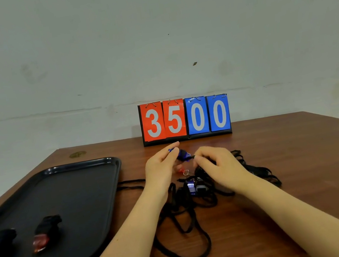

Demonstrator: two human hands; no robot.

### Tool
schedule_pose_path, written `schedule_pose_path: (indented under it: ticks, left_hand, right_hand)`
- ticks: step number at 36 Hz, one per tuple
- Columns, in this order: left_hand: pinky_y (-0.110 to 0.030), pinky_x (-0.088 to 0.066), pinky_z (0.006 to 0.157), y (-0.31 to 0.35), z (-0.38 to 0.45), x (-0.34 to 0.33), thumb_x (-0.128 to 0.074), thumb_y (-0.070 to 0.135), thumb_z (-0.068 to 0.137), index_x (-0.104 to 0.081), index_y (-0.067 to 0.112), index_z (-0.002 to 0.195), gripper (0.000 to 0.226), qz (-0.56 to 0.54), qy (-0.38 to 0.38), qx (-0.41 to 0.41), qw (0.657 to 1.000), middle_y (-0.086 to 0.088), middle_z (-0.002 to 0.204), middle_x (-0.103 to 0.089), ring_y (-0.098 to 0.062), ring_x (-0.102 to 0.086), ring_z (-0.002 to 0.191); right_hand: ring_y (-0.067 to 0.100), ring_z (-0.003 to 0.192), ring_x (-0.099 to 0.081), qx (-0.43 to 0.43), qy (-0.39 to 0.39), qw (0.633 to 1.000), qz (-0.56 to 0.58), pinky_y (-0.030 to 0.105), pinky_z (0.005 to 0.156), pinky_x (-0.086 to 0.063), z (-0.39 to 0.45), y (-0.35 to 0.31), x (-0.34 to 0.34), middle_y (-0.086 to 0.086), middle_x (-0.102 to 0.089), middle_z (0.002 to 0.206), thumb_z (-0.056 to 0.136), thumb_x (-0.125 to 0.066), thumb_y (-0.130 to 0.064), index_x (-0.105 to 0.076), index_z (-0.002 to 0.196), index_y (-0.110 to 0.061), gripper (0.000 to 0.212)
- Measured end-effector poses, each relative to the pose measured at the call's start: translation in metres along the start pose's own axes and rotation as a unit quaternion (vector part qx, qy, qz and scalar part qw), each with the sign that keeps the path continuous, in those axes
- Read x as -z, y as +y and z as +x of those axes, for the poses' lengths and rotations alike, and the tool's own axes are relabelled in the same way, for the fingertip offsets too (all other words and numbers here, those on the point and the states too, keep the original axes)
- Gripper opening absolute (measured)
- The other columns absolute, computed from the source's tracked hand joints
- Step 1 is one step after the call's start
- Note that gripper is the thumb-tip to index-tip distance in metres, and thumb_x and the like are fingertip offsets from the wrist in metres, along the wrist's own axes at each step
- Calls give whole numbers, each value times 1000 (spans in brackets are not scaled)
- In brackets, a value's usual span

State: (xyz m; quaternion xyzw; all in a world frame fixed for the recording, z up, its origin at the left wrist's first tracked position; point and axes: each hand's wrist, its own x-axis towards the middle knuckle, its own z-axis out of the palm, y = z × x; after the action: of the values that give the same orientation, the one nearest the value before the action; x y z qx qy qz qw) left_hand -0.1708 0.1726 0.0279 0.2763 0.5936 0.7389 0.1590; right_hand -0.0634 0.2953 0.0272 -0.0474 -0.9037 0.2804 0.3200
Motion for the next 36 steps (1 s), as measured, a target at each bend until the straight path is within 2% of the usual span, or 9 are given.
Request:
schedule_pose_path:
  ticks: [3, 5, 9, 13, 17, 24, 29, 33, 36]
  left_hand:
    - [-33, -58, 86, 1, -2, -1, -58, 20, 95, -67, 32, 110, 21, 36, -21, 2, 999, -5, 111, -69, -20, -67, 97]
    - [-35, -57, 88, 2, -4, -2, -58, 21, 95, -68, 34, 106, 20, 53, -43, -1, 998, -5, 109, -70, -20, -66, 94]
    - [-29, -56, 84, 4, -9, -3, -57, 20, 95, -69, 35, 101, 19, 54, -79, -1, 995, -2, 96, -73, -12, -65, 80]
    - [-30, -55, 83, 7, -11, -4, -59, 21, 95, -72, 26, 106, 18, 2, -99, 29, 995, 0, 96, -75, -17, -71, 87]
    - [-25, -51, 73, 13, -15, -5, -56, 20, 96, -71, 19, 108, 20, -93, -115, 58, 987, -6, 99, -75, -18, -71, 84]
    - [-24, -56, 69, 18, -18, -7, -58, 17, 91, -70, 12, 112, 25, -284, -127, 104, 945, -12, 104, -73, -21, -70, 92]
    - [-26, -60, 74, 17, -12, -6, -61, 14, 88, -70, 10, 112, 26, -387, -76, 101, 913, -14, 109, -71, -22, -71, 95]
    - [-26, -60, 71, 13, -8, -5, -59, 14, 92, -67, 11, 112, 23, -404, -46, 89, 909, -14, 115, -68, -21, -72, 92]
    - [-24, -58, 73, 11, -6, -5, -58, 14, 93, -66, 13, 117, 26, -364, -32, 57, 929, -10, 122, -65, -21, -67, 106]
  right_hand:
    - [16, 75, -60, -6, 41, 999, 34, 39, 75, -51, 1, 2, 2, -2, -64, 77, 96, -50, -24, -64, 80, -24, 21]
    - [10, 74, -60, -8, 60, 997, 45, 32, 73, -50, 2, 3, 2, -5, -64, 75, 97, -51, -22, -64, 80, -22, 21]
    - [3, 79, -61, -20, 79, 996, 49, 19, 74, -49, 4, 7, 1, -9, -64, 77, 97, -51, -21, -64, 82, -21, 20]
    - [1, 76, -60, -35, 96, 992, 76, 12, 71, -45, 5, 9, 3, -10, -63, 73, 96, -54, -23, -64, 79, -22, 19]
    - [0, 68, -59, -46, 101, 983, 144, 9, 65, -45, 6, 7, 6, -12, -64, 68, 94, -58, -25, -65, 75, -19, 21]
    - [0, 59, -51, -41, 77, 989, 117, 10, 59, -40, 5, 10, 5, -10, -58, 60, 98, -51, -20, -60, 68, -23, 31]
    - [2, 58, -50, -32, -4, 999, 38, 19, 61, -40, 3, 12, -3, -7, -52, 59, 100, -43, -34, -60, 70, -16, 38]
    - [5, 66, -56, -15, -44, 999, -16, 30, 71, -47, 2, 11, -6, -4, -58, 66, 100, -43, -37, -59, 72, -24, 35]
    - [9, 67, -55, 14, -72, 995, -73, 28, 66, -45, 1, 9, -7, -4, -58, 67, 100, -44, -36, -55, 72, -25, 32]
